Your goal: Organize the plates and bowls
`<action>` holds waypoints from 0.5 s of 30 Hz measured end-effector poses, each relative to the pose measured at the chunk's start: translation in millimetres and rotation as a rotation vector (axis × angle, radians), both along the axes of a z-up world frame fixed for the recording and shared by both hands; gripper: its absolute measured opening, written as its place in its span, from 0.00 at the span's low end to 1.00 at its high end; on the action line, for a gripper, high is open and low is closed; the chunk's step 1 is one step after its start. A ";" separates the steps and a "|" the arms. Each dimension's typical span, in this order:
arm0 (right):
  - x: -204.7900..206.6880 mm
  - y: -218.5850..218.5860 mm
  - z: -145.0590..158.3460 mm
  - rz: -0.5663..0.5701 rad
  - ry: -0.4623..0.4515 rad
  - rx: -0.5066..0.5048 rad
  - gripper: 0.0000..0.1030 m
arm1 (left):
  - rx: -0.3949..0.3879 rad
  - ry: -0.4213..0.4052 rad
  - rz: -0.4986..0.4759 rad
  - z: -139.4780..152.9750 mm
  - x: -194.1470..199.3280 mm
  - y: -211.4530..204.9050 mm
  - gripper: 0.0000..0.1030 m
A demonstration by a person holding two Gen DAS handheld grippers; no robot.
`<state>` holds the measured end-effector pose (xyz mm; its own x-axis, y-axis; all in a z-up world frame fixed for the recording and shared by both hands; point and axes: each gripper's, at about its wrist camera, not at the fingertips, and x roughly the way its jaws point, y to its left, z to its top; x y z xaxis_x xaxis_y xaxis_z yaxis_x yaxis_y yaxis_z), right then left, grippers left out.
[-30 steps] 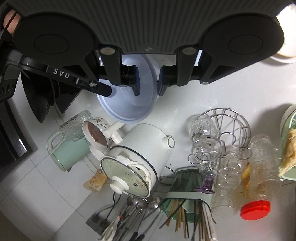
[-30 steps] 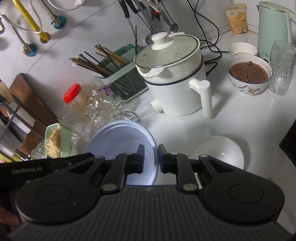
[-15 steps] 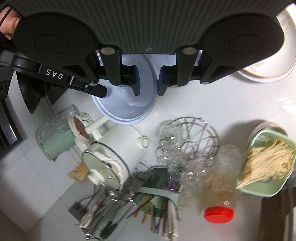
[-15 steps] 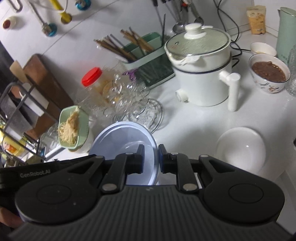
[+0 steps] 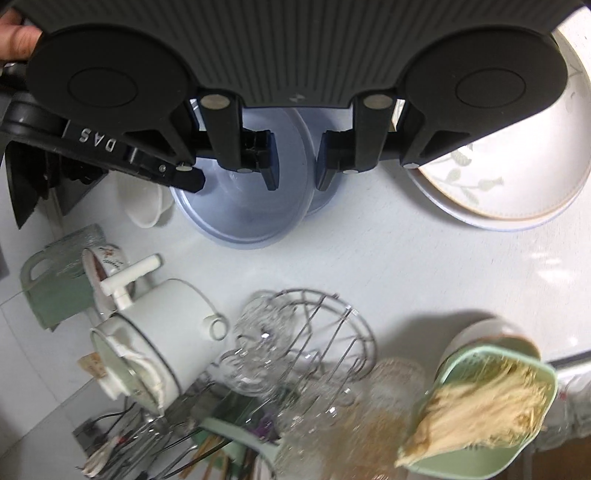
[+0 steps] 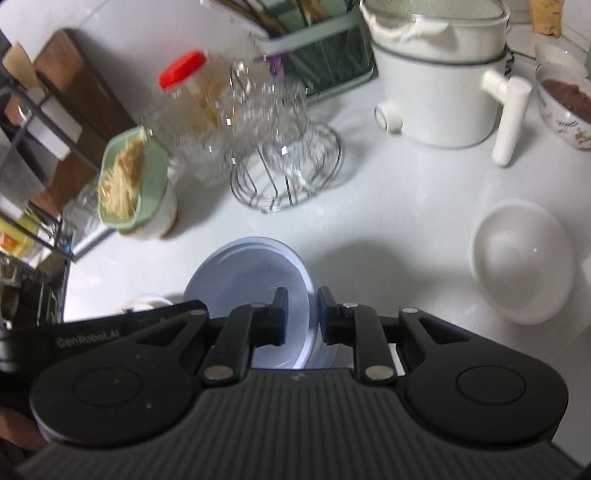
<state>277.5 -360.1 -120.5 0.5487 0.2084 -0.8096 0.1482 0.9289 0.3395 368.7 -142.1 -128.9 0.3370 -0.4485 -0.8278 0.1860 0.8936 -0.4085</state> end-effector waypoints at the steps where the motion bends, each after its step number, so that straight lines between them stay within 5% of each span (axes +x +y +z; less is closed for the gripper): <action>1: 1.4 0.8 -6.1 0.009 0.015 0.001 0.20 | 0.007 0.007 0.006 -4.9 0.9 0.3 0.23; 8: 7.1 -0.5 -33.2 0.029 0.065 0.019 0.20 | -0.019 0.080 0.039 -27.1 8.5 6.7 0.25; 11: 6.3 -1.0 -31.2 0.030 0.058 0.028 0.20 | -0.010 0.065 0.051 -21.9 8.5 5.8 0.49; 15: 4.0 -4.8 -20.3 0.012 0.035 0.032 0.29 | -0.013 0.048 0.041 -10.8 6.1 4.2 0.53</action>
